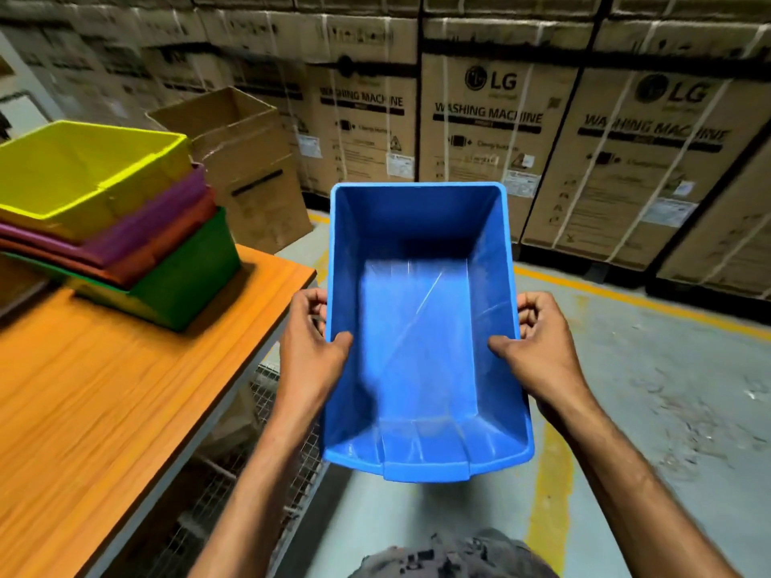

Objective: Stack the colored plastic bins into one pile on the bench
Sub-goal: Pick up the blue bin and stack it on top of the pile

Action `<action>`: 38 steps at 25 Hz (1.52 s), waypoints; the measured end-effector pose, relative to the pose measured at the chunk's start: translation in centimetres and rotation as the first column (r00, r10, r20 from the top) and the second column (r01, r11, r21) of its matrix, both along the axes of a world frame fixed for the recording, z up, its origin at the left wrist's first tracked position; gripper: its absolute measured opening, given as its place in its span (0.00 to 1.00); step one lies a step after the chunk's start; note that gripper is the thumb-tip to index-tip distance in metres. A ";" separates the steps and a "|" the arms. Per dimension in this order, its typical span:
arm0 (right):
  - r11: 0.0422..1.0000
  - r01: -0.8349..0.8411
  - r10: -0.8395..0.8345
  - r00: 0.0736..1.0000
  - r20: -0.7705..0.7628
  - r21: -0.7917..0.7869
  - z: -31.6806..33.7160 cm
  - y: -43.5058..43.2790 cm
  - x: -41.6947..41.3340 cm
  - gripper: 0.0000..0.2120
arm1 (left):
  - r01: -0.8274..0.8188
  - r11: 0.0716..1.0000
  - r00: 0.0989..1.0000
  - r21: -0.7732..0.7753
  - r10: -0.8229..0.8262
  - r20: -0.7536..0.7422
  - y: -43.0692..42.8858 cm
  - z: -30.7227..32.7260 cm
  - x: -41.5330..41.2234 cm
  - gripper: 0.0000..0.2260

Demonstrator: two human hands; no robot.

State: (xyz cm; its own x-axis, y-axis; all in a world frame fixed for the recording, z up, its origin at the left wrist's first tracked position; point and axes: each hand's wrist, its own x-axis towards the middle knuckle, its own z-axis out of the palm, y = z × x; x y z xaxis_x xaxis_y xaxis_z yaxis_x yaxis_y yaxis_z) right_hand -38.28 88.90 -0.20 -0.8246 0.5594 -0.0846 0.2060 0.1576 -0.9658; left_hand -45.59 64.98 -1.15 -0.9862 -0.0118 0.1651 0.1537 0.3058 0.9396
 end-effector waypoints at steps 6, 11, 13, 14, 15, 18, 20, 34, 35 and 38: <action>0.978 -0.199 0.191 0.975 -0.112 -0.063 2.7 3.5 -10.6 0.20 | -0.139 0.990 0.990 0.018 0.140 -0.036 1.6 2.6 -6.2 0.20; 0.915 -0.403 0.391 0.902 -0.181 -0.034 5.6 5.5 -19.1 0.20 | -0.360 0.928 0.929 0.097 0.366 -0.047 3.4 5.4 -9.3 0.20; 0.882 -0.471 0.462 0.858 -0.226 0.017 7.1 5.6 -21.8 0.20 | -0.437 0.887 0.890 0.148 0.450 -0.069 3.8 6.8 -9.8 0.21; 0.859 -0.511 0.504 0.826 -0.254 0.044 7.9 5.4 -23.0 0.20 | -0.474 0.863 0.865 0.175 0.493 -0.090 3.9 7.5 -10.0 0.21; 0.836 -0.544 0.542 0.793 -0.279 0.075 8.6 5.0 -24.1 0.21 | -0.504 0.841 0.840 0.199 0.530 -0.113 4.0 8.3 -10.0 0.21; 0.774 -0.617 0.622 0.697 -0.357 0.144 11.3 3.0 -26.7 0.22 | -0.584 0.778 0.758 0.232 0.625 -0.189 3.2 10.9 -9.9 0.23; 0.731 -0.660 0.661 0.624 -0.416 0.172 13.3 0.8 -28.6 0.23 | -0.621 0.742 0.703 0.252 0.669 -0.241 1.8 12.9 -10.3 0.23; 0.440 -0.883 0.891 0.408 -0.200 0.162 27.1 -19.0 -41.8 0.13 | -0.735 0.665 0.640 0.134 0.745 -0.187 -17.5 25.9 -18.5 0.13; 0.405 -0.894 0.914 0.392 -0.104 0.189 27.9 -20.1 -42.5 0.08 | -0.740 0.664 0.652 0.105 0.747 -0.128 -18.4 26.8 -19.1 0.08; 0.296 -0.948 0.949 0.306 0.081 0.116 29.5 -23.0 -44.7 0.07 | -0.770 0.638 0.636 0.009 0.767 0.083 -20.3 29.3 -20.1 0.02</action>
